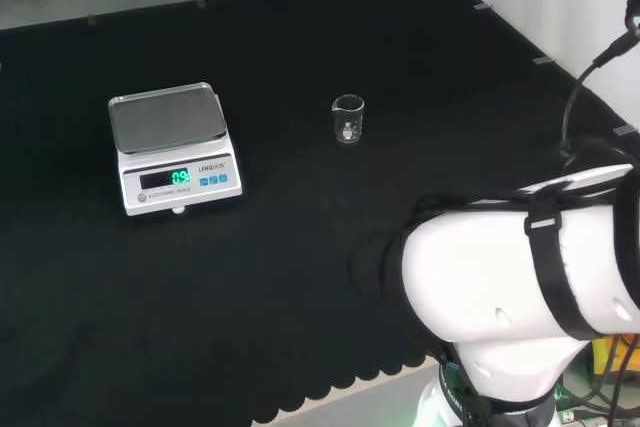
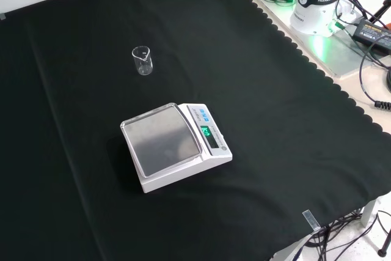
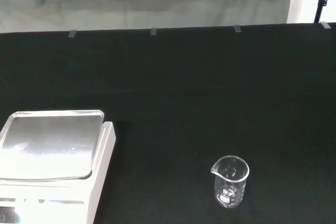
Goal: Pick up the beaker.
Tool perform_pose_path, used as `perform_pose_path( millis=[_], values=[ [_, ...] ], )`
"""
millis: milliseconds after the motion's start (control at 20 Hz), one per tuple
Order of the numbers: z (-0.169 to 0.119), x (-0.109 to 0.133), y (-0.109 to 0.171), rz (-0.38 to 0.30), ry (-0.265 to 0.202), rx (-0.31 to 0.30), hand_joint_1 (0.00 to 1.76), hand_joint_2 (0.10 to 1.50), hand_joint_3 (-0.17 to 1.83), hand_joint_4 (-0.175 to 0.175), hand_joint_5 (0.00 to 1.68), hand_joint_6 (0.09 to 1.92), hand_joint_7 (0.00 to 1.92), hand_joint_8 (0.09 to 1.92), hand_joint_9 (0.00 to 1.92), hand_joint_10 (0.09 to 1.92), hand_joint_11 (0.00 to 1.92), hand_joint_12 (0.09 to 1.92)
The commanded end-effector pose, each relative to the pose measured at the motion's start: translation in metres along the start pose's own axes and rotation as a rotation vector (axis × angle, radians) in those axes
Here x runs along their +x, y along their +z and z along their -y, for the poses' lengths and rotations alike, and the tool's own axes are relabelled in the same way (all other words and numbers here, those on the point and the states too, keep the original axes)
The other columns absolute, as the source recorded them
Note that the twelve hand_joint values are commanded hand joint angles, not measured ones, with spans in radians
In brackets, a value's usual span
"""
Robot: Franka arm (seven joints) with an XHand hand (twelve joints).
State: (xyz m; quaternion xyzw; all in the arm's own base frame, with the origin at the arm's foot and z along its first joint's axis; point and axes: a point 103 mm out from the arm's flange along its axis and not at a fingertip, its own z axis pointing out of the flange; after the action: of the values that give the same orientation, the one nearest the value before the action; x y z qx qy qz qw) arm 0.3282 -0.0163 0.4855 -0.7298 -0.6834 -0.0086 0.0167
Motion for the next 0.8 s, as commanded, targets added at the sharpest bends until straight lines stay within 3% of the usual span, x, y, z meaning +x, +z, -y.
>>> perform_pose_path(
  millis=[50,300,550,800],
  values=[
    [-0.076,-0.096,0.087,-0.095,-0.022,0.182,0.45,0.60,0.07,-0.084,0.00,0.09,0.00,0.27,0.00,0.83,0.12,1.58],
    [-0.106,-0.123,0.116,-0.136,-0.038,0.241,0.46,0.60,0.06,-0.114,0.00,0.09,0.00,0.24,0.00,0.82,0.12,1.58],
    [-0.135,-0.137,0.150,-0.158,-0.029,0.319,0.46,0.59,0.04,-0.052,0.00,0.09,0.00,0.21,0.00,0.80,0.14,1.58],
    [-0.159,-0.146,0.184,-0.196,-0.016,0.347,0.43,0.58,0.03,-0.051,0.00,0.09,0.00,0.09,0.00,0.70,0.10,1.59]
  ],
)
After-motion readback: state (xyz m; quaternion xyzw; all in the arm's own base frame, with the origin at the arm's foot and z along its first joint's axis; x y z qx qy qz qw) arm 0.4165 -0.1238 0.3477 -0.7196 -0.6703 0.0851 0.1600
